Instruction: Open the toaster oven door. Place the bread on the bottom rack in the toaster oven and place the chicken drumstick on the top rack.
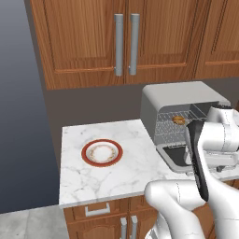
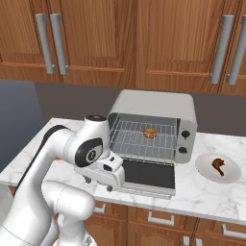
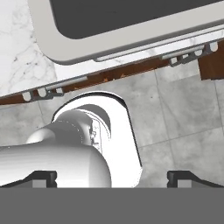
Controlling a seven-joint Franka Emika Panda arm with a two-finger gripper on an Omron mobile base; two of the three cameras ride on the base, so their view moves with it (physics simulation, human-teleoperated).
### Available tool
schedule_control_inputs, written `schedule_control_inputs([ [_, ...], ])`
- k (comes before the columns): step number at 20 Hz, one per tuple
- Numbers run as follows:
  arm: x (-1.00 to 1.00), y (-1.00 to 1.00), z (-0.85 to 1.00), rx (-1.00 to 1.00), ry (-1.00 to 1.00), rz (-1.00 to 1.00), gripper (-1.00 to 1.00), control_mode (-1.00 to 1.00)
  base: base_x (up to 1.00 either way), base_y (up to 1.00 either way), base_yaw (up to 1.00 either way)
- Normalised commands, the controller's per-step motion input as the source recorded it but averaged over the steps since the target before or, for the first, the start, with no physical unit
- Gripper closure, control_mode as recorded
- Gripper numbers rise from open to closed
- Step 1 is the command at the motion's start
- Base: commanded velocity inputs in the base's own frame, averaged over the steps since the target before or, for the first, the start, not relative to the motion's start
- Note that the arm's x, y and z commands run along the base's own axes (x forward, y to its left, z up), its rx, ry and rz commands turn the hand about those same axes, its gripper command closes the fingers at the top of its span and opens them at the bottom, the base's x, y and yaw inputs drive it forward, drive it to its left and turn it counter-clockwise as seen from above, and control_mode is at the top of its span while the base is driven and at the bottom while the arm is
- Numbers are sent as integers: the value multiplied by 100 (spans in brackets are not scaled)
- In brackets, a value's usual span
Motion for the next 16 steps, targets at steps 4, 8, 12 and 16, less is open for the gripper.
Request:
schedule_control_inputs([
  [4,0,0,0,0,0,0,-100,100,0,0,0],
  [8,0,0,0,0,0,0,-100,100,-50,-48,-5],
  [12,0,0,0,0,0,0,-100,100,-10,-96,0],
  [16,0,0,0,0,0,0,-100,100,28,-85,0],
])
